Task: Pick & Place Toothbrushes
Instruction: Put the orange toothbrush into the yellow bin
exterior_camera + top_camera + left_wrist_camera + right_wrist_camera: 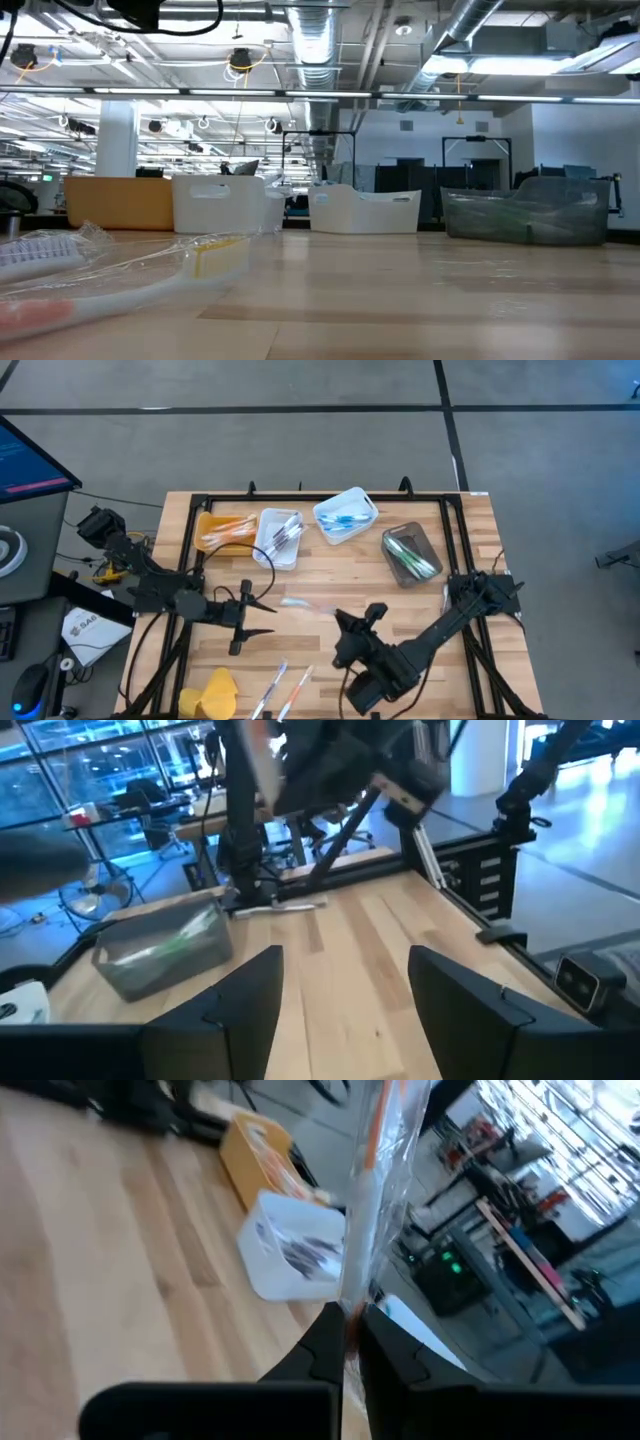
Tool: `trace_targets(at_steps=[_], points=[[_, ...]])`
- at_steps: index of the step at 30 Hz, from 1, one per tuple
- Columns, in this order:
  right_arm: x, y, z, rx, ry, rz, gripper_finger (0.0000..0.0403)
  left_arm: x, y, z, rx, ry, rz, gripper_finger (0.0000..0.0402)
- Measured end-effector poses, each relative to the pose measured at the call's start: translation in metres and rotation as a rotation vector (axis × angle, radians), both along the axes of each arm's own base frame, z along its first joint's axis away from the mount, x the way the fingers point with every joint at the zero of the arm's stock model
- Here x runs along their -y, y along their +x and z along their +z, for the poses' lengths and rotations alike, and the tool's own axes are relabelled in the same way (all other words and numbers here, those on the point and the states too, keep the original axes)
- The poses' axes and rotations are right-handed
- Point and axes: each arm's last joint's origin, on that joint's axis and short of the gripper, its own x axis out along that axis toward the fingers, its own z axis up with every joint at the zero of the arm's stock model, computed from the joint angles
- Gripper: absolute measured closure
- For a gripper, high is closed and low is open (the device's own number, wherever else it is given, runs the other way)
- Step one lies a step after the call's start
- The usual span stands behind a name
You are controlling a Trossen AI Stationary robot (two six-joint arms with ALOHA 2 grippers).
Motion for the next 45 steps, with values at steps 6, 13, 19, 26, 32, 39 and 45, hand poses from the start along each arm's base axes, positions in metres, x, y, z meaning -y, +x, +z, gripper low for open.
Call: trace_targets(at_steps=[6, 13, 19, 26, 32, 39, 45], points=[[-0.015, 0.004, 0.003, 0.028, -0.010, 0.063, 0.0395, 0.000, 0.004, 0.006, 0.077, 0.000, 0.009, 0.0192], [-0.012, 0.018, 0.006, 0.010, -0.038, 0.084, 0.0395, -0.006, 0.009, 0.013, 0.143, -0.009, -0.053, 0.0192], [-0.005, 0.026, 0.006, -0.007, -0.007, 0.084, 0.0391, -0.017, 0.014, 0.020, 0.216, -0.043, -0.045, 0.0192], [-0.006, 0.030, 0.007, 0.001, 0.009, 0.101, 0.0391, -0.028, 0.019, 0.028, 0.292, -0.070, -0.021, 0.0192], [-0.002, 0.041, 0.010, -0.010, 0.018, 0.132, 0.0390, -0.032, 0.020, 0.033, 0.353, -0.072, -0.131, 0.0192], [0.014, 0.059, 0.013, -0.037, 0.062, 0.172, 0.0389, -0.036, 0.021, 0.034, 0.362, -0.070, -0.118, 0.0192], [0.028, 0.072, 0.014, -0.056, 0.116, 0.214, 0.0388, -0.037, 0.022, 0.034, 0.368, -0.072, -0.113, 0.0192]])
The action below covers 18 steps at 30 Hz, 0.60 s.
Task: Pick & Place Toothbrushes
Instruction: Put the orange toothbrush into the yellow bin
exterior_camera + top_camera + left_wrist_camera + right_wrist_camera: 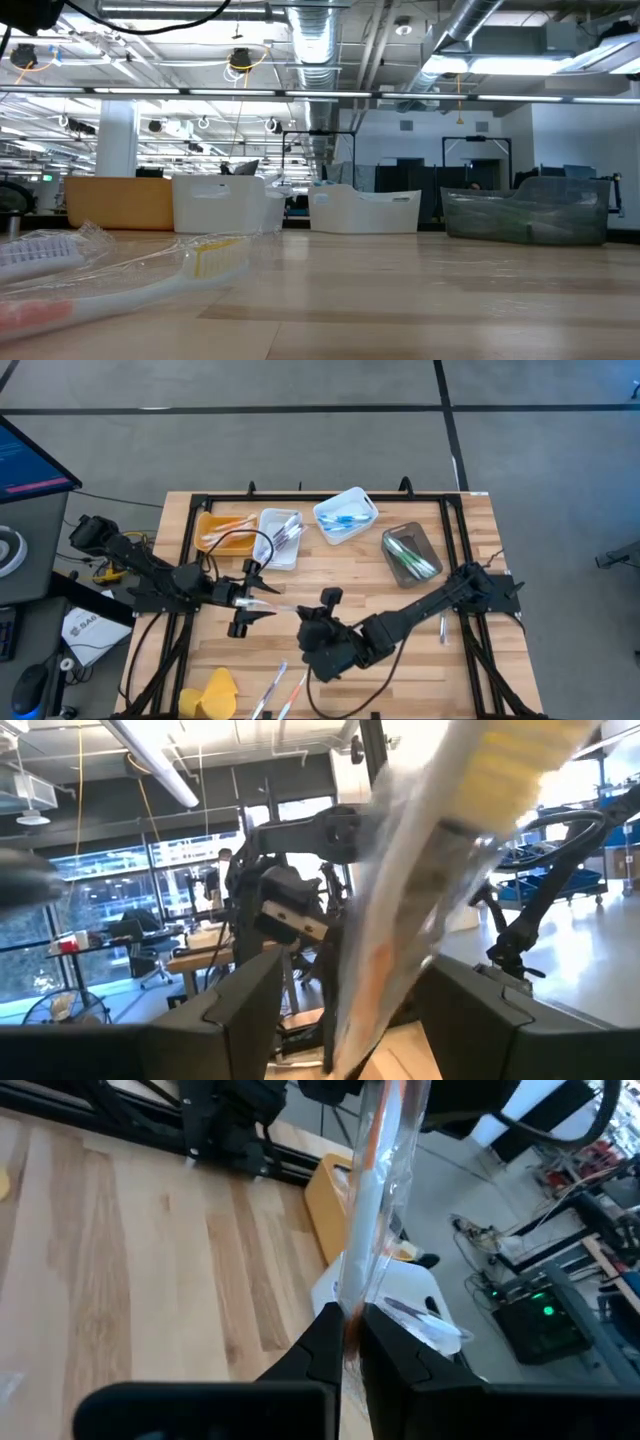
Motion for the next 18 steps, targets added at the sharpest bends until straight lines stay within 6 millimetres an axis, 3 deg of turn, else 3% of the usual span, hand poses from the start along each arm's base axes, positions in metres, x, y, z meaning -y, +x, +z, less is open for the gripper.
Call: trace_targets(at_steps=[5, 8, 18], points=[[0.0055, 0.0030, -0.0005, -0.010, 0.016, 0.002, 0.0383, 0.0001, 0.0000, -0.0002, -0.001, 0.000, 0.000, 0.0196], [0.0050, 0.0030, -0.0008, -0.015, 0.026, 0.013, 0.0380, 0.0001, 0.0000, -0.0002, -0.003, 0.001, 0.000, 0.0219], [0.0059, 0.0032, -0.0013, 0.000, 0.063, -0.001, 0.0369, 0.0004, 0.0003, -0.0015, -0.014, 0.006, -0.003, 0.0386]])
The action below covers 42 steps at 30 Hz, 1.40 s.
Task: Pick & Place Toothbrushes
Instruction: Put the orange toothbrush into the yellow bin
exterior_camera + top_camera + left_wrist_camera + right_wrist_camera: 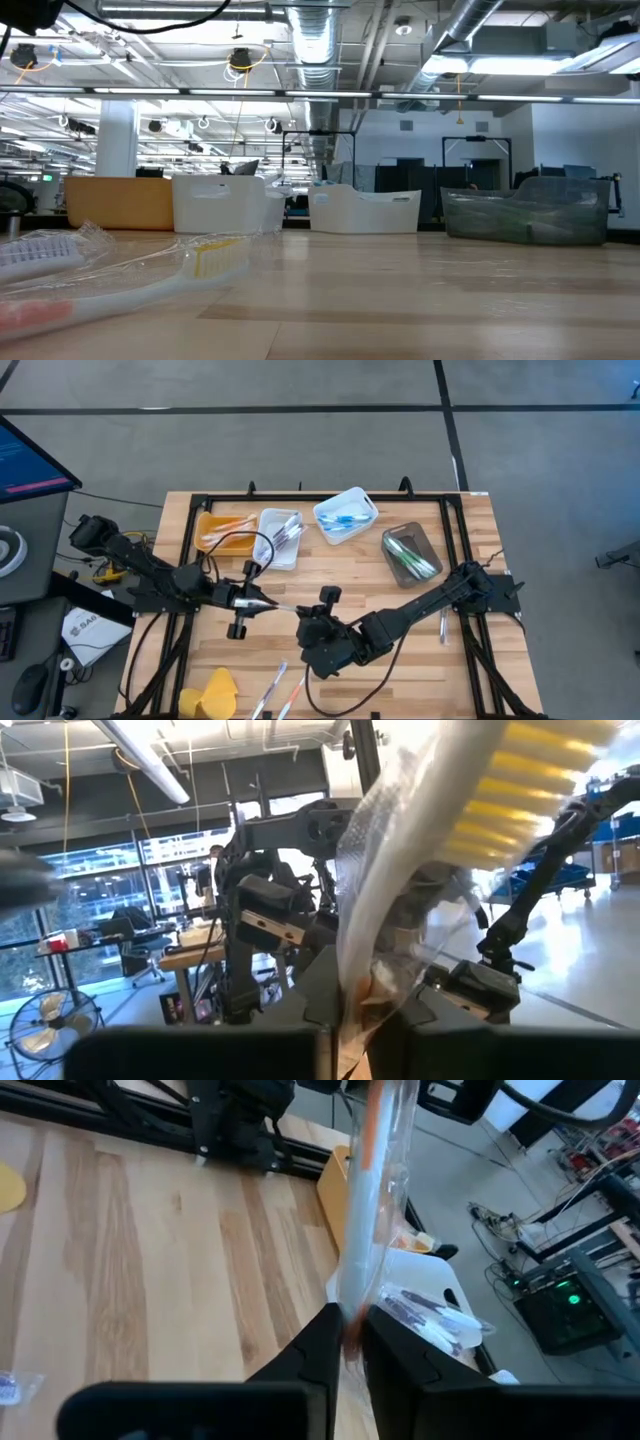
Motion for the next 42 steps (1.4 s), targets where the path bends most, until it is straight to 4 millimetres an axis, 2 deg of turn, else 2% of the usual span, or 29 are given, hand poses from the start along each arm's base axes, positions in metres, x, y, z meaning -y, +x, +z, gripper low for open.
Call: trace_targets(at_steps=[9, 18, 22, 28, 35, 36, 42], points=[[-0.001, -0.002, -0.001, -0.012, -0.006, 0.004, 0.0316, 0.000, 0.000, -0.002, -0.016, 0.006, 0.008, 0.0390], [-0.001, -0.004, -0.004, -0.043, 0.010, 0.005, 0.0179, 0.000, 0.001, -0.004, -0.042, 0.016, 0.010, 0.0390], [0.003, -0.013, -0.010, -0.079, 0.030, -0.065, 0.0144, 0.000, 0.001, -0.005, -0.052, 0.018, 0.017, 0.0390], [-0.004, -0.042, -0.018, -0.183, 0.012, -0.153, 0.0138, 0.000, 0.002, -0.009, -0.087, 0.026, 0.015, 0.0390], [-0.016, -0.087, -0.015, -0.055, -0.119, -0.308, 0.0138, -0.005, 0.004, -0.012, -0.133, 0.023, 0.132, 0.0390], [-0.021, -0.090, -0.015, -0.005, -0.107, -0.307, 0.0138, -0.006, 0.005, -0.012, -0.138, 0.025, 0.141, 0.0390], [-0.044, -0.111, -0.012, 0.043, -0.194, -0.203, 0.0138, -0.010, 0.019, 0.007, -0.274, 0.057, 0.287, 0.0390]])
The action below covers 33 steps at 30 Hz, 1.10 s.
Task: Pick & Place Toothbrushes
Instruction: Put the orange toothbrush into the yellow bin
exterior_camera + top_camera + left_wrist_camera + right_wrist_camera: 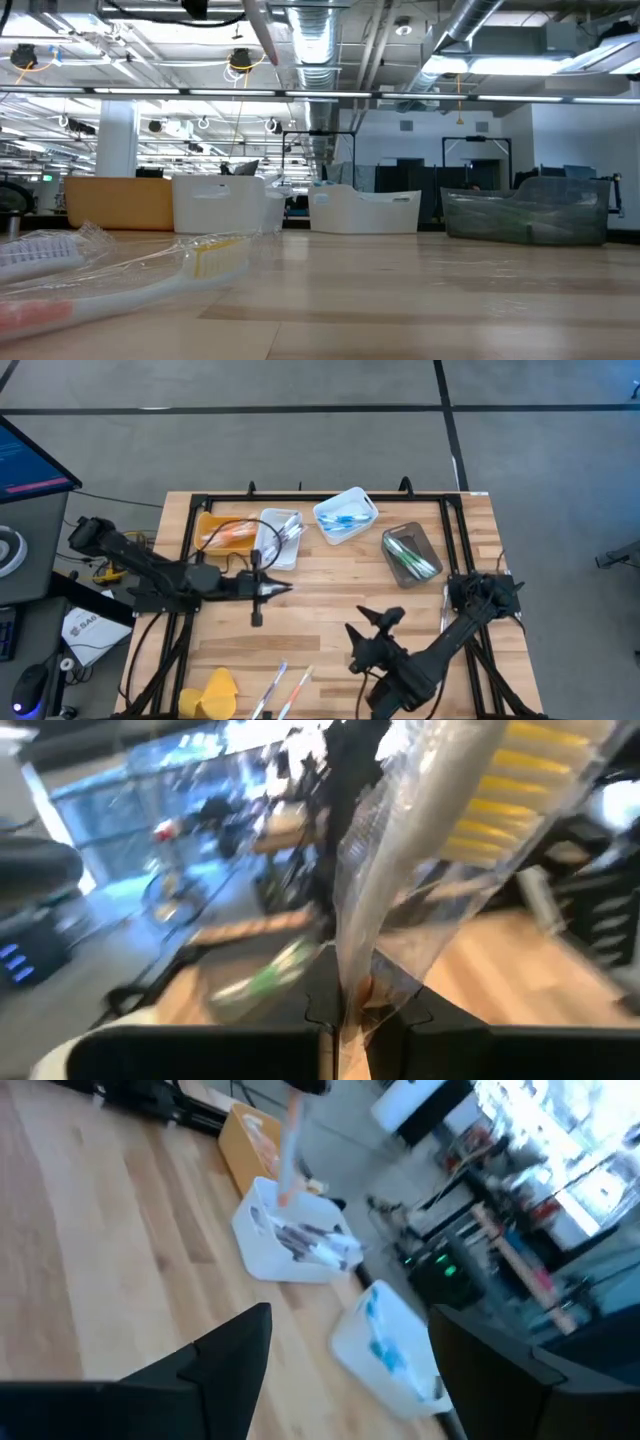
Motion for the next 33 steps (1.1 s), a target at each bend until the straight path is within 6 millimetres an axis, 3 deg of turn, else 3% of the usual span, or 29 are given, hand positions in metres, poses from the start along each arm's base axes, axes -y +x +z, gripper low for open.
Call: trace_targets(at_steps=[8, 15, 25, 33], points=[[-0.006, -0.007, 0.000, -0.022, -0.112, 0.055, 0.0138, -0.010, 0.009, 0.053, -0.189, 0.004, 0.162, 0.0390], [0.006, 0.003, -0.001, -0.044, -0.126, 0.022, 0.0138, -0.040, 0.005, 0.083, -0.306, 0.052, 0.365, 0.0390], [0.036, 0.022, -0.008, -0.082, -0.148, -0.069, 0.0138, -0.098, -0.019, 0.058, -0.684, 0.023, 0.660, 0.0390], [0.063, 0.033, -0.022, -0.071, -0.131, -0.163, 0.0138, -0.127, -0.042, 0.044, -0.926, 0.007, 0.815, 0.0390]])
